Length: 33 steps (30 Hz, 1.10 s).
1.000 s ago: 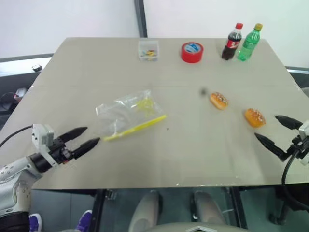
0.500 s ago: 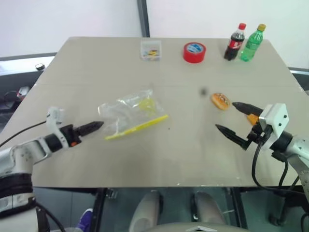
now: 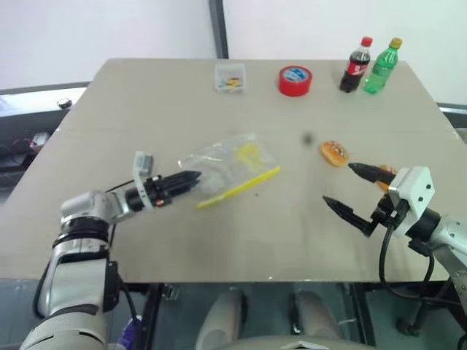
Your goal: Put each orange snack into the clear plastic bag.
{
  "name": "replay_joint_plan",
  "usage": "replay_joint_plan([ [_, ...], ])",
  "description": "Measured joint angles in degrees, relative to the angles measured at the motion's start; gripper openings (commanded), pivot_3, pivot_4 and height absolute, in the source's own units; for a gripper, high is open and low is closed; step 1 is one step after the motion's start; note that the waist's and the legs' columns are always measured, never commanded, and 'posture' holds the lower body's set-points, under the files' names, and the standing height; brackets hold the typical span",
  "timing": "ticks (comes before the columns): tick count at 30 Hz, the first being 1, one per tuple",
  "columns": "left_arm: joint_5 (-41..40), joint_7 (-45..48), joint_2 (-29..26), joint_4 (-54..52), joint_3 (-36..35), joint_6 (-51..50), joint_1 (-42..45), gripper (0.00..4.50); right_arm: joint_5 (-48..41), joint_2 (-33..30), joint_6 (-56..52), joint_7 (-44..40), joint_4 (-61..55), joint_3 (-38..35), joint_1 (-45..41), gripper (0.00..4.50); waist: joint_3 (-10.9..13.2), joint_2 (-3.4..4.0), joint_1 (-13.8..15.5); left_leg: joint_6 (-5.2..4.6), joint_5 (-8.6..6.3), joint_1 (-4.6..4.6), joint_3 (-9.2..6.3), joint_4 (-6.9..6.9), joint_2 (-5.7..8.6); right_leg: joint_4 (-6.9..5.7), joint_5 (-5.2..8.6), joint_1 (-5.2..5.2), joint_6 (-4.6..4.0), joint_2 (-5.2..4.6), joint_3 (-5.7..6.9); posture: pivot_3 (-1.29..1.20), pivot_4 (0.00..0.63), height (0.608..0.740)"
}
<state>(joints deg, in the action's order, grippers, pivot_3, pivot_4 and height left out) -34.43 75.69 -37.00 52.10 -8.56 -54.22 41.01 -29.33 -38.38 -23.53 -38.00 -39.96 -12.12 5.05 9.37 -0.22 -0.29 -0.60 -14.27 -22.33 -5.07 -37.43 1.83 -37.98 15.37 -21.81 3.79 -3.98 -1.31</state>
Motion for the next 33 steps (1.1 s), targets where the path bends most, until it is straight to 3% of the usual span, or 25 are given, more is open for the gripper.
replay_joint_plan([
  [5, -0.03, -5.04, 4.52, 0.36, -3.99, -0.42, 0.80, 4.39, 0.41, 0.05, -0.09, 1.14, -1.80, -0.02, 2.25, 4.50, -0.34, 0.32, 0.58, -0.02, 0.00, 0.32, -0.03, -0.01, 0.01, 0.00, 0.05, 0.28, 0.08, -0.07, -0.02, 0.00, 0.150, 0.740],
  [9, 0.13, -9.34, 8.24, -8.77, -4.23, -1.35, -2.22, 4.39, 1.22, 0.50, -0.04, 2.13, -1.82, 0.44, 2.02, 4.50, -0.48, 0.37, 1.02, -0.03, 0.01, 0.35, -0.01, -0.02, -0.01, -0.01, 0.03, 0.30, 0.07, -0.08, -0.10, 0.00, 0.150, 0.740],
  [12, -0.25, -15.25, 11.47, -14.24, -5.62, -4.18, -3.34, 3.58, 2.60, 0.85, 0.30, 2.56, -1.63, 1.95, 0.34, 4.50, -0.56, 0.43, 1.15, -0.03, 0.01, 0.34, -0.04, -0.01, 0.00, -0.01, 0.04, 0.29, 0.08, -0.08, -0.08, 0.00, 0.150, 0.740],
  [19, -7.01, -30.34, 16.47, -15.33, -16.66, -19.93, -0.51, 0.15, 11.66, 1.49, 3.68, 3.31, 1.27, 9.79, -2.21, 4.50, -0.43, 0.15, 0.66, -0.02, 0.02, 0.27, -0.06, 0.01, 0.02, -0.02, 0.04, 0.22, 0.09, -0.02, -0.04, 0.00, 0.150, 0.740],
  [24, -11.49, -41.43, 22.05, -18.53, -25.79, -28.64, 0.43, 0.06, 27.65, 1.43, 8.77, 6.50, 6.54, 21.00, -6.88, 4.50, -0.26, -0.14, 0.40, 0.04, 0.05, 0.24, -0.08, 0.00, 0.03, -0.01, 0.04, 0.18, 0.09, -0.04, -0.02, 0.00, 0.150, 0.740],
  [28, -15.96, -49.85, 25.65, -23.50, -33.70, -36.08, 1.98, 0.06, 41.14, 4.58, 13.43, 11.71, 17.62, 28.04, -14.91, 4.50, -0.04, -0.49, -0.77, 0.32, 0.18, 0.23, -0.04, 0.03, -0.01, -0.01, 0.03, 0.14, 0.08, -0.03, -0.07, 0.00, 0.150, 0.740],
  [33, -24.76, -57.37, 26.68, -26.16, -35.88, -37.84, 3.11, 0.06, 48.91, 9.54, 17.90, 16.29, 31.35, 32.09, -23.75, 4.50, 0.06, -0.63, -1.14, 0.43, 0.24, 0.21, -0.04, 0.13, -0.08, 0.01, 0.03, 0.06, 0.05, -0.04, -0.10, 0.00, 0.150, 0.740],
])
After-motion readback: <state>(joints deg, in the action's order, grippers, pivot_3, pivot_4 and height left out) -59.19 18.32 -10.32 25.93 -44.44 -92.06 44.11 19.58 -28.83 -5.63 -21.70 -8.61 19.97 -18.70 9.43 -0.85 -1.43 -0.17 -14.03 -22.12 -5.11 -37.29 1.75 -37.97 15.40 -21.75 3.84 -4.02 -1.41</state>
